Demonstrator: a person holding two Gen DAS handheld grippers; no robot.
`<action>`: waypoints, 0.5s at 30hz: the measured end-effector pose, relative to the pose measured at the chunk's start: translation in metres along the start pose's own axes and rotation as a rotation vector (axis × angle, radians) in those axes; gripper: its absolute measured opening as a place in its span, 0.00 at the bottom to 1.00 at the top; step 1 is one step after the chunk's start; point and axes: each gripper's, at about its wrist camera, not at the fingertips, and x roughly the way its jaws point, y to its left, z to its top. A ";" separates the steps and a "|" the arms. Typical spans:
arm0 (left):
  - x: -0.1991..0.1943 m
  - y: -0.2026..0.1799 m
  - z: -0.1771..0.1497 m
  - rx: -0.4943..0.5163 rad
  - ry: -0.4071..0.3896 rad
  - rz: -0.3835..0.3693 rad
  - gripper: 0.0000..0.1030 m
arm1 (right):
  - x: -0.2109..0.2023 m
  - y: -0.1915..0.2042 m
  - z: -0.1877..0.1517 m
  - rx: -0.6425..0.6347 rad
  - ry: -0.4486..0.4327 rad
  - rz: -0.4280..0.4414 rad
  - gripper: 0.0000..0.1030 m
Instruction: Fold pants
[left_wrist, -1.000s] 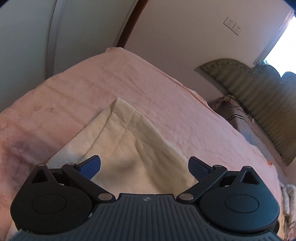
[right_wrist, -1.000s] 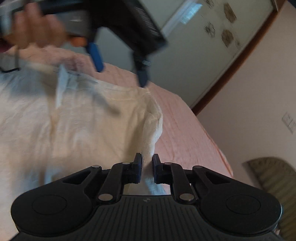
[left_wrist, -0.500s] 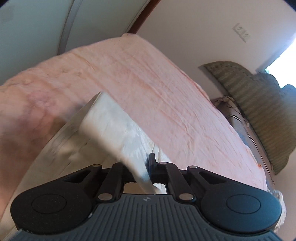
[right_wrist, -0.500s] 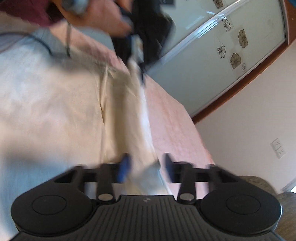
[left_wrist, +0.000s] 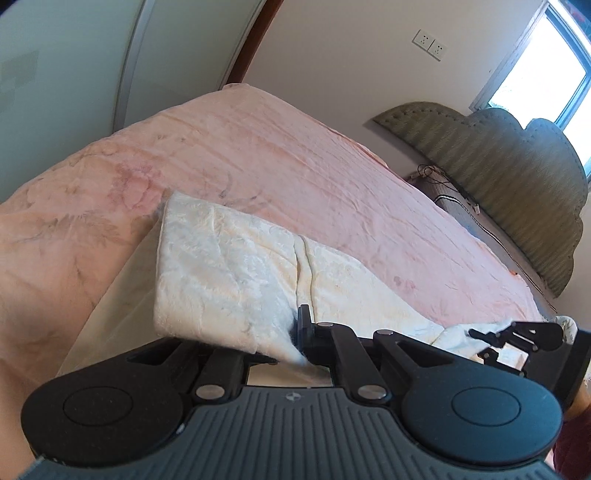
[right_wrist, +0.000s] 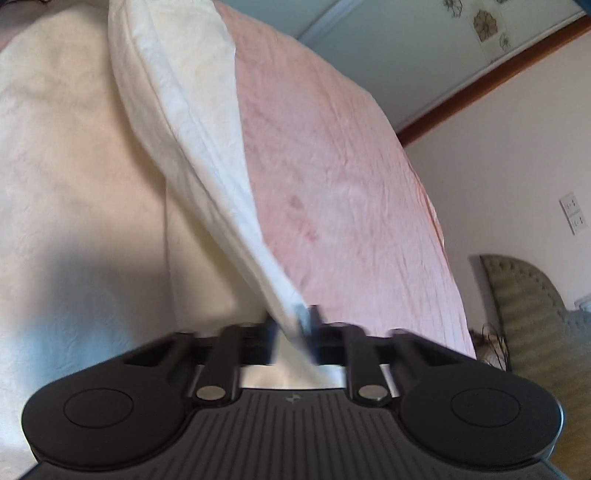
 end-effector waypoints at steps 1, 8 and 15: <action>-0.003 0.002 -0.002 -0.002 0.004 -0.001 0.05 | -0.009 0.010 -0.004 0.013 -0.005 -0.022 0.07; -0.022 0.030 -0.025 0.040 0.050 0.010 0.05 | -0.103 0.074 -0.006 0.122 -0.089 -0.113 0.06; -0.018 0.045 -0.048 0.036 0.077 0.056 0.05 | -0.117 0.139 -0.020 0.238 -0.066 -0.029 0.06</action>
